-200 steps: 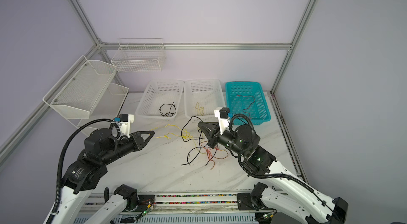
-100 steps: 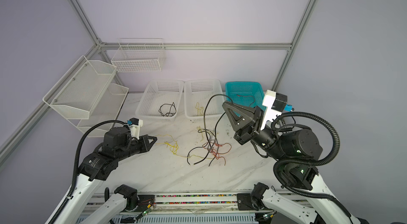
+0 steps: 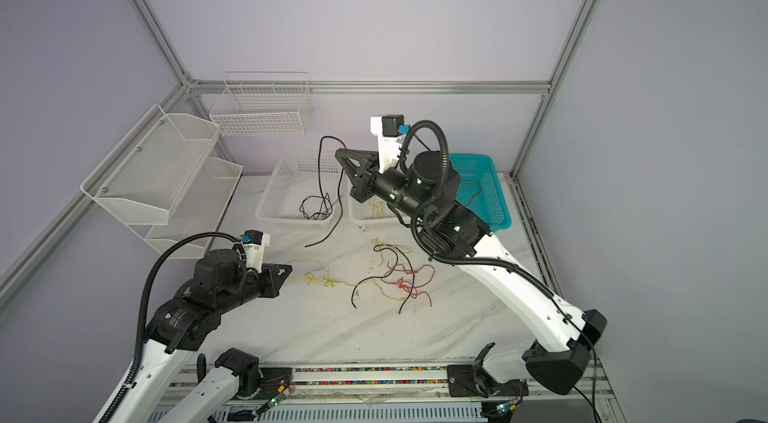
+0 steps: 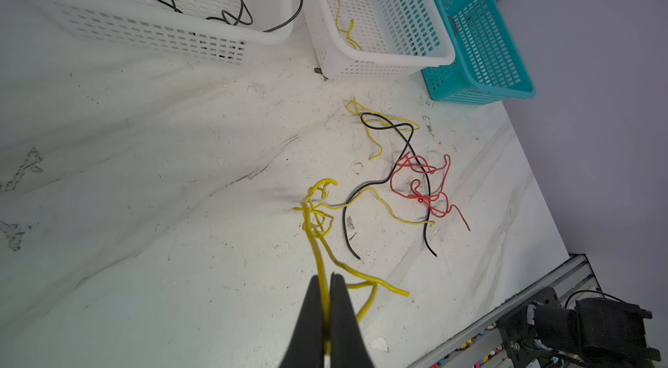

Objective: Untangle the cables

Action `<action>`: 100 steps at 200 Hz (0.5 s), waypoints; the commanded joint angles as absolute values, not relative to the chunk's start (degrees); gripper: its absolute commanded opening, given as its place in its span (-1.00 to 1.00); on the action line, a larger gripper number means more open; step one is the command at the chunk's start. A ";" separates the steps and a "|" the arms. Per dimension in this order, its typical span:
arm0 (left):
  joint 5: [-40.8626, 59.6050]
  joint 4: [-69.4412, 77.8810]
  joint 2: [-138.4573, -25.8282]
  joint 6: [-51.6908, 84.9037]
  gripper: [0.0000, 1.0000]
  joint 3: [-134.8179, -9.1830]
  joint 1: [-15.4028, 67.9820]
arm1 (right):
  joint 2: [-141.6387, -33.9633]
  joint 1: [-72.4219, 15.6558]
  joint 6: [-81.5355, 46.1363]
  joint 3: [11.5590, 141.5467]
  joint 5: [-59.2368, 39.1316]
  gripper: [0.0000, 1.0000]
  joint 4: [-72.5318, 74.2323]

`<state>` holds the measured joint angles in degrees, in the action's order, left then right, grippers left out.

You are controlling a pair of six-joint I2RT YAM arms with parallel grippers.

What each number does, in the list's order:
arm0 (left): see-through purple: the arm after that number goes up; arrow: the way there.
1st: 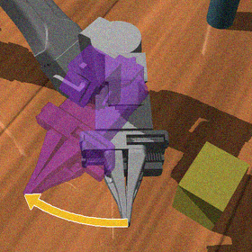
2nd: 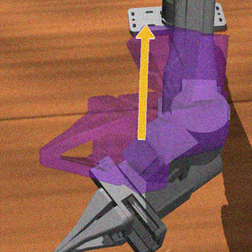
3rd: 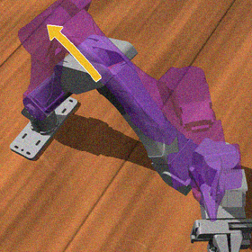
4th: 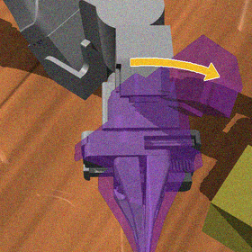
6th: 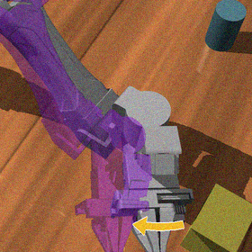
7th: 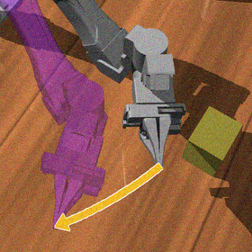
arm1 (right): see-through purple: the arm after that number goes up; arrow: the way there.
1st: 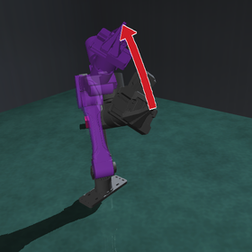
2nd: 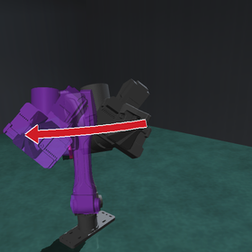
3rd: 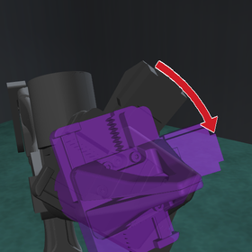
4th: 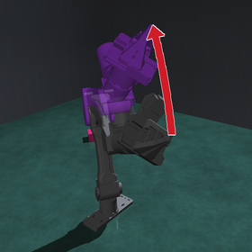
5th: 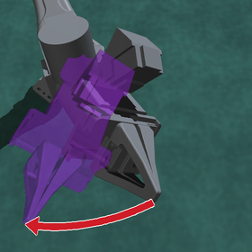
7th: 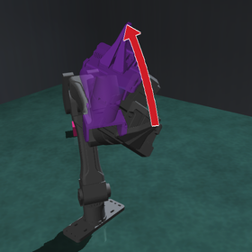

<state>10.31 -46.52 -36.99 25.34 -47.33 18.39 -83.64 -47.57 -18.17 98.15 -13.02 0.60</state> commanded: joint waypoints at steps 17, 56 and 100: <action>10.81 -41.93 -34.66 22.32 -1.00 -44.08 18.19 | -97.29 -47.79 -17.08 111.10 -18.11 -1.00 -0.74; 11.84 -40.62 -30.88 22.55 -1.00 -43.07 18.85 | -113.81 -47.73 -14.10 125.25 -19.17 -1.00 -3.59; 9.41 -40.84 -30.76 23.05 -1.00 -43.06 24.17 | -136.83 -45.96 -12.30 154.00 -16.41 -1.00 -12.76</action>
<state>10.44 -43.46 -30.52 24.21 -45.15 21.45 -128.79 -47.40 -13.78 140.38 -17.02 -6.85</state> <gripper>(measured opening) 0.048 0.058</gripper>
